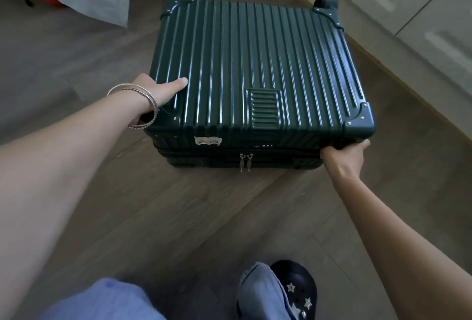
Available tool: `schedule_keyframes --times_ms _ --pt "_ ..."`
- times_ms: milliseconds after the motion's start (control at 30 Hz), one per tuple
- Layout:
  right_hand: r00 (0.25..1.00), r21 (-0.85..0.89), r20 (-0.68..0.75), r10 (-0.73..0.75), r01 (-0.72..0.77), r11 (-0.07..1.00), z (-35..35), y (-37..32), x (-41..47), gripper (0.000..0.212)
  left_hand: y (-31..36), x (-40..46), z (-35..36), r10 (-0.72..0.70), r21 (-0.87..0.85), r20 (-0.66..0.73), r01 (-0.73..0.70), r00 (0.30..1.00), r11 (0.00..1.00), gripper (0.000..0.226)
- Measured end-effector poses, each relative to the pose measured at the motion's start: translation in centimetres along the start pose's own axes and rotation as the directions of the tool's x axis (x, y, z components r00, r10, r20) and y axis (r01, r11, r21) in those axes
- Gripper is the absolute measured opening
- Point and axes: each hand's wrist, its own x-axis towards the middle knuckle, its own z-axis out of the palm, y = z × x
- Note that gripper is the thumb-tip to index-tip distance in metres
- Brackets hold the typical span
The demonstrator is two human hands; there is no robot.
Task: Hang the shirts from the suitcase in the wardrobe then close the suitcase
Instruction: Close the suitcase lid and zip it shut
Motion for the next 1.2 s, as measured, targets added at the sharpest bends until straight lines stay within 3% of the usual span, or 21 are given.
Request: schedule_keyframes --times_ms 200,400,533,600,700,900,1033,1200 --pt "0.996 -0.137 0.076 0.054 -0.043 0.99 -4.9 -6.9 -3.2 0.061 1.5 -2.9 -6.2 -0.032 -0.088 0.056 0.037 0.998 0.995 0.107" --pt "0.986 -0.261 0.125 0.107 -0.071 0.963 -10.5 -14.1 -7.5 0.072 3.8 -7.7 -13.0 -0.032 -0.172 0.108 0.051 0.994 0.984 0.102" --pt "0.978 -0.352 0.147 0.148 -0.089 0.932 -13.1 -17.7 -9.9 0.074 3.6 -9.8 -15.7 -0.088 -0.306 0.158 0.133 0.984 0.943 0.115" --pt "0.967 -0.385 0.183 0.176 -0.095 0.918 -13.7 -18.6 -10.6 0.076 3.2 -10.1 -16.1 -0.086 -0.34 0.187 0.146 0.979 0.929 0.107" --pt "0.95 -0.424 0.217 0.226 -0.116 0.898 -14.0 -19.1 -11.3 0.08 3.6 -10.5 -16.3 -0.086 -0.278 0.212 0.144 0.974 0.95 0.09" --pt "0.919 -0.509 0.247 0.306 -0.146 0.848 -13.6 -20.1 -11.1 0.084 3.2 -9.9 -16.4 -0.061 -0.223 0.204 0.107 0.977 0.969 0.089" --pt "0.924 -0.533 0.254 0.286 -0.113 0.839 -13.1 -20.9 -9.3 0.086 3.7 -9.3 -15.9 -0.011 -0.221 0.174 0.051 0.985 0.974 0.084" --pt "0.934 -0.542 0.25 0.257 -0.085 0.836 -11.9 -21.7 -8.0 0.081 3.6 -8.7 -15.4 -0.018 -0.142 0.178 0.043 0.984 0.989 0.111"
